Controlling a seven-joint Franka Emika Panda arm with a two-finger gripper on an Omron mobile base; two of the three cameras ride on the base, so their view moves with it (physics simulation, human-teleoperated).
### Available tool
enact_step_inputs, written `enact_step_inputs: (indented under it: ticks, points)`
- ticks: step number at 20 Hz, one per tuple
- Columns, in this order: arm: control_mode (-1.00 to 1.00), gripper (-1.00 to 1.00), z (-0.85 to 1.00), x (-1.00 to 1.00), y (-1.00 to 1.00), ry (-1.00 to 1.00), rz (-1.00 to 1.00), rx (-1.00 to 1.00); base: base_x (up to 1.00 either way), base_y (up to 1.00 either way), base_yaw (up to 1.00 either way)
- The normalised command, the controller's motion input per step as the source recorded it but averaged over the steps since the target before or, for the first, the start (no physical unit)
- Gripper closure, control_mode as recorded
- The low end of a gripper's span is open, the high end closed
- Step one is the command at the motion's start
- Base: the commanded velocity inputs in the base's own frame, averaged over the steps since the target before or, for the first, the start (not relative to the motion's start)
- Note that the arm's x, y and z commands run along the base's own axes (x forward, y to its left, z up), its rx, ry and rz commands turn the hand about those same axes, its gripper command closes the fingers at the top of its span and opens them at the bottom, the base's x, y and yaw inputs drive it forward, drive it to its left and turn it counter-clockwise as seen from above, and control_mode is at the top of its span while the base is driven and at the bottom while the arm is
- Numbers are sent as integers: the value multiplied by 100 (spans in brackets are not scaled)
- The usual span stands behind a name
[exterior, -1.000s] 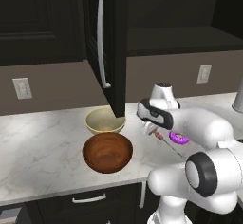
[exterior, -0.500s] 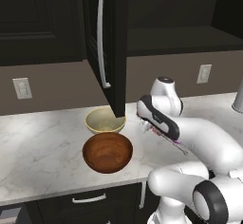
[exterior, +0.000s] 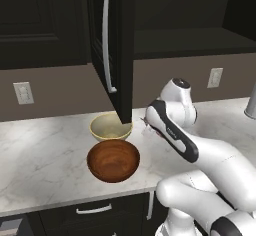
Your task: Pick both bowls and place them on the counter. Then place the kebab skewer in one bowl and place the donut in the other bowl.
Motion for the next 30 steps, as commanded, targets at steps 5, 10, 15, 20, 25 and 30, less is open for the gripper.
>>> enact_step_inputs:
  ticks: [5, 10, 15, 20, 25, 30]
  points:
    - [-100, 100, 58, 0, 29, -8, 12, 2, 0, 0, 0]
    - [-100, 100, 39, -10, 27, -17, 20, 0, 0, 0, 0]
    - [-100, 100, 15, -34, 39, -11, 19, 6, 0, 0, 0]
    - [-100, 100, 6, -20, 29, -21, 19, 4, 0, 0, 0]
    - [-100, 100, 25, 2, 17, -25, 18, 0, 0, 0, 0]
    - [-100, 100, 0, 12, 28, -14, 18, 0, 0, 0, 0]
